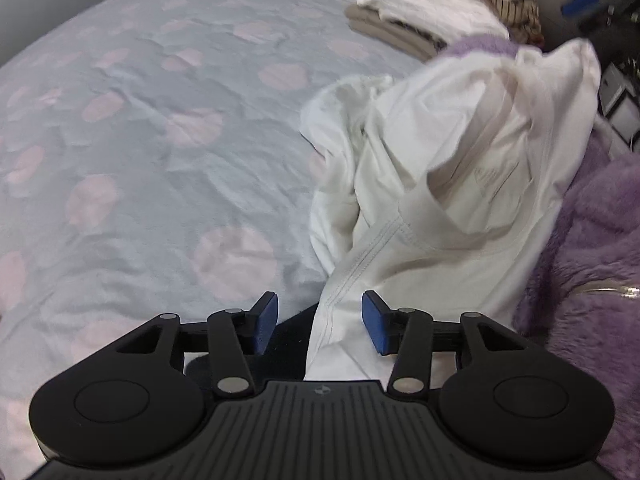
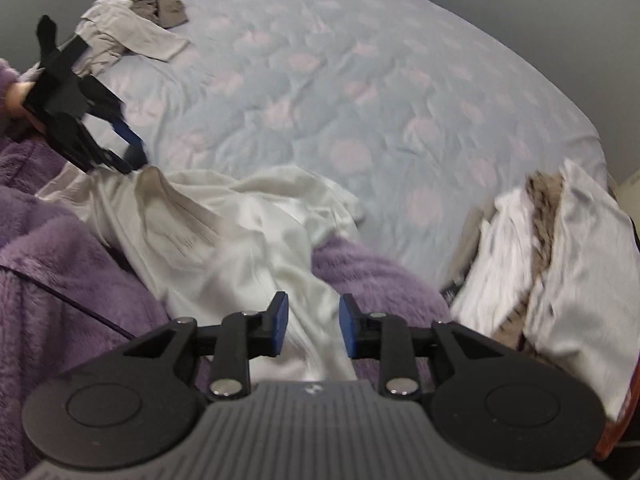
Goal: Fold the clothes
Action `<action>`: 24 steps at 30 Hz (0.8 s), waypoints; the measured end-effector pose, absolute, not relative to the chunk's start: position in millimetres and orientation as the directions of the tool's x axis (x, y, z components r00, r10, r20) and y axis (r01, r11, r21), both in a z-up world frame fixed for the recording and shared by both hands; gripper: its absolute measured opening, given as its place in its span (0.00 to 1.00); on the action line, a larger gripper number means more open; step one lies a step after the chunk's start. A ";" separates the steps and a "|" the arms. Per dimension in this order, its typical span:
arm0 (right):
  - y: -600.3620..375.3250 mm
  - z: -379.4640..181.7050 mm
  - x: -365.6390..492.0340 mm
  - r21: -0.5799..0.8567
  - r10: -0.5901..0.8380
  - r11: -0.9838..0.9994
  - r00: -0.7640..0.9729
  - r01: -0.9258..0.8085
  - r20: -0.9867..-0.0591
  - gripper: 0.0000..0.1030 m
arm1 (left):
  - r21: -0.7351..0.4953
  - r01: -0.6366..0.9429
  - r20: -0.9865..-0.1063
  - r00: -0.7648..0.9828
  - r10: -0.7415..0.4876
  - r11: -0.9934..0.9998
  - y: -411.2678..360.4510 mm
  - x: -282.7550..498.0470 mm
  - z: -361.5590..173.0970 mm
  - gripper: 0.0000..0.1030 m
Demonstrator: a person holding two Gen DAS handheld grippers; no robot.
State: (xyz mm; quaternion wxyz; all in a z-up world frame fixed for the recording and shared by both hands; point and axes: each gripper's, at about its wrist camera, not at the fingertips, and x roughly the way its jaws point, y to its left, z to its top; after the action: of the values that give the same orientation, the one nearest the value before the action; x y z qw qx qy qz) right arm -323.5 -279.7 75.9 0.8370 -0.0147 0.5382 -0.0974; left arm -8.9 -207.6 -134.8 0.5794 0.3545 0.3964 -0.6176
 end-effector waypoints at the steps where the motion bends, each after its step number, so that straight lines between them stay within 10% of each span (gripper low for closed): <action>1: -277.8 73.4 -319.9 -0.126 -0.170 0.983 0.400 0.135 -0.900 0.30 | -0.082 0.996 -0.901 -0.082 -0.426 -0.017 -210.4 -8.1 -139.9 0.43; 14: -278.4 49.9 -313.3 -0.094 -0.130 0.989 0.369 0.116 -0.920 0.32 | -0.385 0.923 -0.847 -0.349 -0.400 0.011 -218.6 29.4 -172.4 0.35; 16: -279.5 49.3 -313.4 -0.094 -0.131 0.989 0.367 0.118 -0.921 0.32 | -0.386 0.922 -0.851 -0.349 -0.393 0.016 -219.7 27.8 -170.8 0.31; 18: -281.2 48.9 -314.1 -0.098 -0.136 0.988 0.366 0.120 -0.921 0.32 | -0.385 0.923 -0.855 -0.355 -0.379 0.005 -221.2 20.1 -166.4 0.07; 24: -282.7 44.3 -314.4 -0.075 -0.105 0.993 0.373 0.095 -0.922 0.33 | -0.257 0.966 -0.895 -0.241 -0.377 -0.007 -220.6 -7.3 -154.4 0.01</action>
State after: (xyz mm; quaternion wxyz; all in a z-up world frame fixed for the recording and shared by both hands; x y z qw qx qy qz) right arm -314.4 -282.7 44.3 0.8286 -0.0046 0.5565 -0.0605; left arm -7.3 -220.6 -154.4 0.5287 0.3165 0.4659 -0.6350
